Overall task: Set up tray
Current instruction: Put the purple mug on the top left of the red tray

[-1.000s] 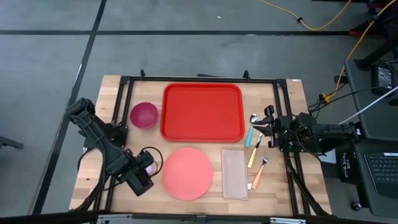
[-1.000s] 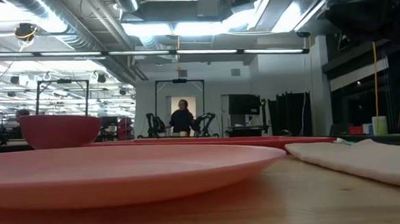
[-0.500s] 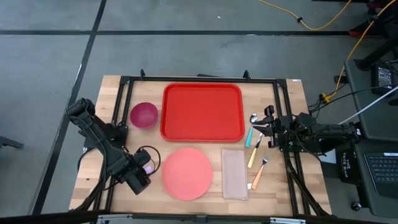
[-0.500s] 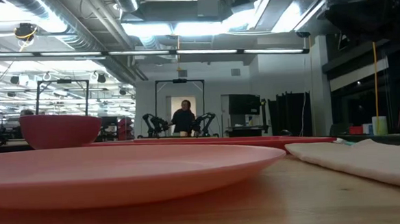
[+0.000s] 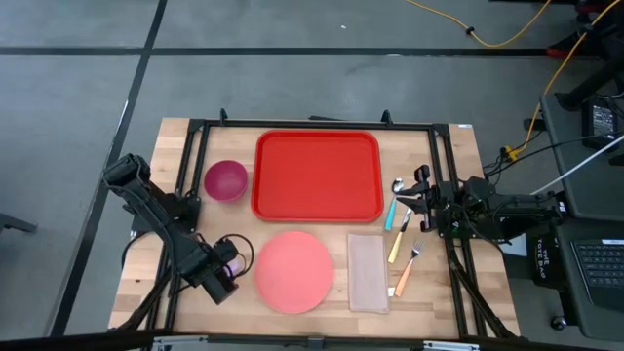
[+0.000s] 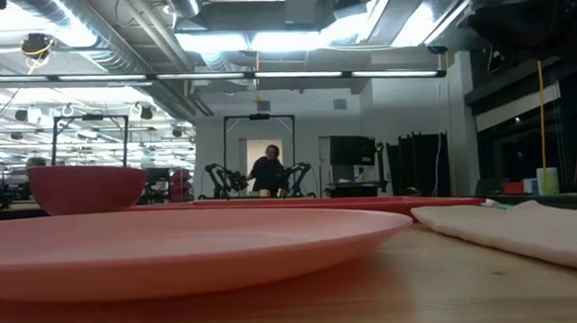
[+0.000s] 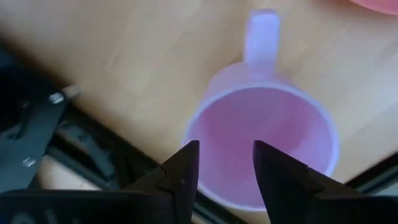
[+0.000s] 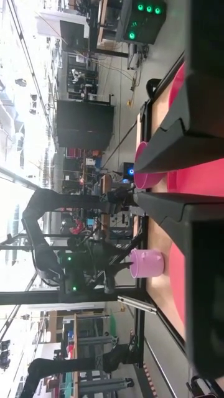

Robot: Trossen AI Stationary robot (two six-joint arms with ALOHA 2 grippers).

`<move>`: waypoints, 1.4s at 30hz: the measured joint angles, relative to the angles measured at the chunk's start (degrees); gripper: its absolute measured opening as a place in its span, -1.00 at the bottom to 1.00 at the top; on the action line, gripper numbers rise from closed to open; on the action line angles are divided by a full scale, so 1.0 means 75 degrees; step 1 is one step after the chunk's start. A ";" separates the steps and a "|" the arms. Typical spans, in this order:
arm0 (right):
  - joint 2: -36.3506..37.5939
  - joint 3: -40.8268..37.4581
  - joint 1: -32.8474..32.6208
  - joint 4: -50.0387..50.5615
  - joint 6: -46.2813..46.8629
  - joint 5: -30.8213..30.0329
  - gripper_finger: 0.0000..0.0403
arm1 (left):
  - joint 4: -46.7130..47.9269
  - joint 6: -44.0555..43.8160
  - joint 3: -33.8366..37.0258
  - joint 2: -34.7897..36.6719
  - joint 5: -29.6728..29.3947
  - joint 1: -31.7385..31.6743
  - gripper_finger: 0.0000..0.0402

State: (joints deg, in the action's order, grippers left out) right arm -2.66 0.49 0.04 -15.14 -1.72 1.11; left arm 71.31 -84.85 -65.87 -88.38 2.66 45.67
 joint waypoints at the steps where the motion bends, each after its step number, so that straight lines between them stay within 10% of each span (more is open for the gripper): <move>1: 0.0001 0.0000 -0.0001 0.0000 0.0000 -0.0001 -0.67 | -0.0056 0.0004 0.0067 -0.0003 0.0000 -0.0005 -0.31; 42: 0.0001 0.0000 0.0000 0.0125 -0.0064 -0.0001 -0.67 | 0.0901 0.0483 -0.0354 0.0291 -0.0539 -0.0432 -0.30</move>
State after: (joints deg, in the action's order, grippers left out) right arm -2.66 0.49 0.04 -14.20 -2.20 1.10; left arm 78.06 -81.23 -68.53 -86.19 -1.39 42.43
